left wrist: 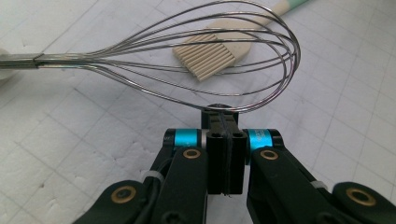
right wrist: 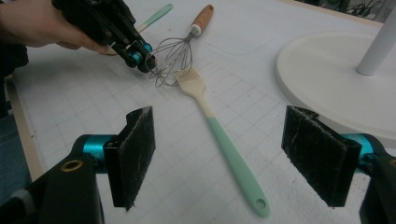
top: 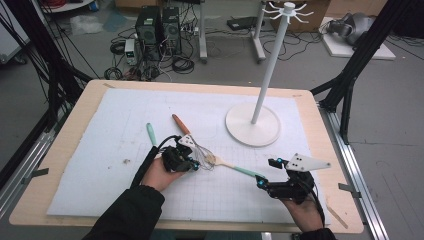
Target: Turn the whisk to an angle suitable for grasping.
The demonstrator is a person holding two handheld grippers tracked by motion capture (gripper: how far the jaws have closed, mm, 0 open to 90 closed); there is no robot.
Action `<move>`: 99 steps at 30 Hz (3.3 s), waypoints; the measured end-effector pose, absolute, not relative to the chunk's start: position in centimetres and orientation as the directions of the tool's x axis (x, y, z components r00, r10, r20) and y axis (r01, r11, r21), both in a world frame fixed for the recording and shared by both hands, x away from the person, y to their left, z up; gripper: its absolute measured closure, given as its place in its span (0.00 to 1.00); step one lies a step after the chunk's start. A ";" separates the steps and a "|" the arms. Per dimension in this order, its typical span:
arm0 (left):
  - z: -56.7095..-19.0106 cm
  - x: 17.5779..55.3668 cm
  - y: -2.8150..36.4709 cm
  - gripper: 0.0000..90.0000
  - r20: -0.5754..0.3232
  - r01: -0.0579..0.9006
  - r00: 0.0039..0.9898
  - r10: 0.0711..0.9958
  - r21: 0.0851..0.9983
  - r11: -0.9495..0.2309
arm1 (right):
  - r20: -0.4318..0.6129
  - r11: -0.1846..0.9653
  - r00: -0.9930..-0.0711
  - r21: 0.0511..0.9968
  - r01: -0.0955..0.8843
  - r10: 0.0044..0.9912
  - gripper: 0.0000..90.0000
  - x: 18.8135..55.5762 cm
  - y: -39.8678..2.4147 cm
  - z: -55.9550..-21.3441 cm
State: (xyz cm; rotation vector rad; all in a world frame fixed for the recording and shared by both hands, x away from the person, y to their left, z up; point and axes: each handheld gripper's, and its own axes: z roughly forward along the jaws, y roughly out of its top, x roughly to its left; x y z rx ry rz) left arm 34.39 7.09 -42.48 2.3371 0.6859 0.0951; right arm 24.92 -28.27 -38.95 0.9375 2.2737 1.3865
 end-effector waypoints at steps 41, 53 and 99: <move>-38.8 30.8 16.5 0.70 -0.056 0.400 0.814 0.578 0.777 -0.487 | 0.080 0.352 -0.771 0.857 0.377 0.632 0.24 27.7 -23.8 -36.6; -37.6 29.8 19.4 0.50 -0.044 0.400 0.774 0.632 0.807 -0.434 | 0.076 0.378 -0.775 0.840 0.389 0.628 0.23 30.3 -21.2 -34.5; -37.7 29.3 21.6 0.24 -0.035 0.409 0.731 0.681 0.821 -0.397 | 0.045 0.461 -0.821 0.809 0.365 0.570 0.22 37.1 -11.6 -32.5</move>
